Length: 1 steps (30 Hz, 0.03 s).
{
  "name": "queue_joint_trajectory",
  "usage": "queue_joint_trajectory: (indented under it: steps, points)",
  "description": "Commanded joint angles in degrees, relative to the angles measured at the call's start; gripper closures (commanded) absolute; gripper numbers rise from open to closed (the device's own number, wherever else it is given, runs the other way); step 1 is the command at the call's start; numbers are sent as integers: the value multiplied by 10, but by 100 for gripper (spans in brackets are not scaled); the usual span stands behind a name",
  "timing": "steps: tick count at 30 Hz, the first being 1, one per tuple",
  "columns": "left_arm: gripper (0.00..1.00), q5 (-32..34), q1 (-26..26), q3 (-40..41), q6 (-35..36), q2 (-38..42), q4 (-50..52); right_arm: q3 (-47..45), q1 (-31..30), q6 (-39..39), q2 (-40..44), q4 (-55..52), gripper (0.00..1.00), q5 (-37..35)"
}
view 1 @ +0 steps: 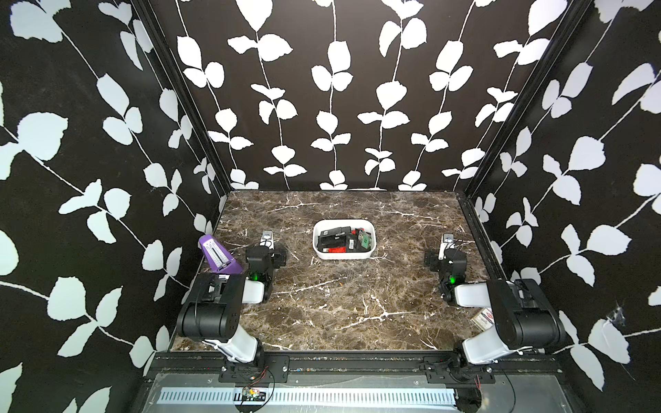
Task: Put the tea bags into the storage box
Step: Reset both arms
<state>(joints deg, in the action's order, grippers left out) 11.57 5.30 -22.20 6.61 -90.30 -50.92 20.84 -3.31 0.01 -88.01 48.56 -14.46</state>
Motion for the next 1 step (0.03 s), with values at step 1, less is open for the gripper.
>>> queue_joint_trajectory:
  steps: [1]
  points:
    - [1,-2,-3,-5,-4,14,-7,15,2,6,6,12,1,1]
